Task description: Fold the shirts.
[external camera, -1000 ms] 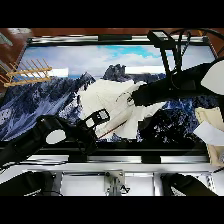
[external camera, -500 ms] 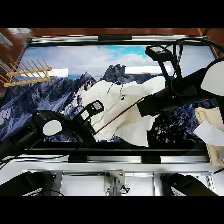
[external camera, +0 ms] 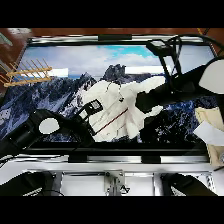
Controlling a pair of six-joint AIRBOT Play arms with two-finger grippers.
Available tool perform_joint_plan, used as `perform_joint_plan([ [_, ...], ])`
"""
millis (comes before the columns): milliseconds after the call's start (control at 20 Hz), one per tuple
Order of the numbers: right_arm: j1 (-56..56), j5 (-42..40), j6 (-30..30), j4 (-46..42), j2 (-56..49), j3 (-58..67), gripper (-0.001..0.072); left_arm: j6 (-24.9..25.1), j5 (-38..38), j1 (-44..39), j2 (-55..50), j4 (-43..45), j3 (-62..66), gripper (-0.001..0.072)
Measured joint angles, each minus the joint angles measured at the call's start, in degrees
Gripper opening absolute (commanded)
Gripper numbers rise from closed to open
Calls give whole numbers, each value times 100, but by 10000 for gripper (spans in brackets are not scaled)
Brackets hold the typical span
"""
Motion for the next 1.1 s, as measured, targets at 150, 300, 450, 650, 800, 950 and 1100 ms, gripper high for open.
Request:
perform_joint_plan([
  [150,-684,-28,-94,-367,278,2,554,149,-146,0,2,4,0,46],
  [300,-2013,-114,-326,-520,308,0,554,356,-321,7,4,13,0,47],
  [450,-3088,2,-1467,-382,-4,0,554,564,-525,76,4,50,0,46],
  [650,-3416,481,-4841,813,-564,-2,554,826,-758,306,4,131,0,47],
  [800,-3088,625,-6561,1226,-977,-2,562,1029,-890,426,-4,205,0,46],
  [950,-2704,525,-7381,1233,-1316,-2,669,1193,-953,466,-44,365,0,46],
  [1100,-2426,310,-7803,1073,-1502,-2,668,1296,-973,487,-76,444,0,46],
])
